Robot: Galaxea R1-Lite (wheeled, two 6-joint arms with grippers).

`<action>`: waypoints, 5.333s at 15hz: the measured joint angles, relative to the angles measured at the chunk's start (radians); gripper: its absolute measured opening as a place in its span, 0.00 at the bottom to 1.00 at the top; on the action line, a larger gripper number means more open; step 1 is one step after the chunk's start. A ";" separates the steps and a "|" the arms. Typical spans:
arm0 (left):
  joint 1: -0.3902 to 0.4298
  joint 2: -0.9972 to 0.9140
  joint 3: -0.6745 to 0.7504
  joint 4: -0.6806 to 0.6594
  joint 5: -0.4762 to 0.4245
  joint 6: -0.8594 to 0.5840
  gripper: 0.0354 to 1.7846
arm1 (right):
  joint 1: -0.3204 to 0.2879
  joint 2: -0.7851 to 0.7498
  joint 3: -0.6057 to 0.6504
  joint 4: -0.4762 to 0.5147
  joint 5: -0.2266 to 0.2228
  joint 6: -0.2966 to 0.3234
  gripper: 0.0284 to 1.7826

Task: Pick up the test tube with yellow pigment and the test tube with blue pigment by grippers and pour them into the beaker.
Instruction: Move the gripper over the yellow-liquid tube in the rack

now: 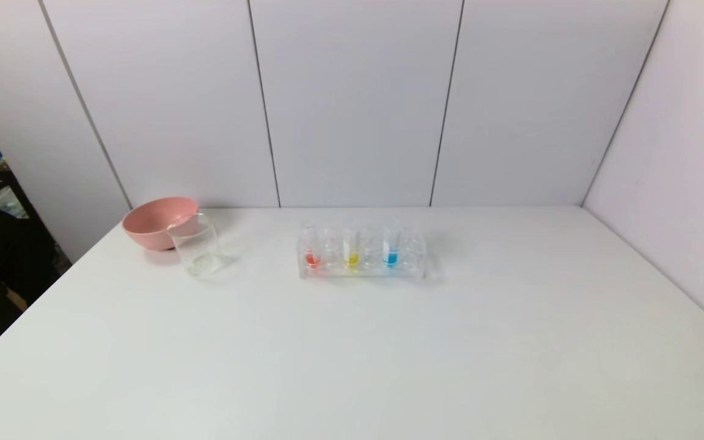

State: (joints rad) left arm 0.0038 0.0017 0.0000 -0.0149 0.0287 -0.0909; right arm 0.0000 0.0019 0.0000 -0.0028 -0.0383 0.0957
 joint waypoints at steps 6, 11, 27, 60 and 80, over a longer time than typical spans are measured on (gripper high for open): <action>0.000 0.000 0.000 0.000 0.000 0.000 0.99 | 0.000 0.000 0.000 0.000 0.000 0.000 0.96; 0.000 0.000 0.000 0.000 0.000 0.000 0.99 | 0.000 0.000 0.000 0.000 0.000 0.000 0.96; 0.001 0.306 -0.362 0.050 -0.098 -0.014 0.99 | 0.000 0.000 0.000 0.000 0.000 0.000 0.96; -0.813 1.794 -0.756 -0.998 0.590 -0.101 0.99 | 0.000 0.000 0.000 0.000 0.000 0.000 0.96; -0.766 2.197 -1.001 -1.089 0.508 -0.114 0.99 | 0.000 0.000 0.000 0.000 0.000 0.000 0.96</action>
State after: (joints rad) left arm -0.7623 2.1985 -1.0006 -1.1036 0.5364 -0.2049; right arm 0.0000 0.0019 0.0000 -0.0028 -0.0383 0.0957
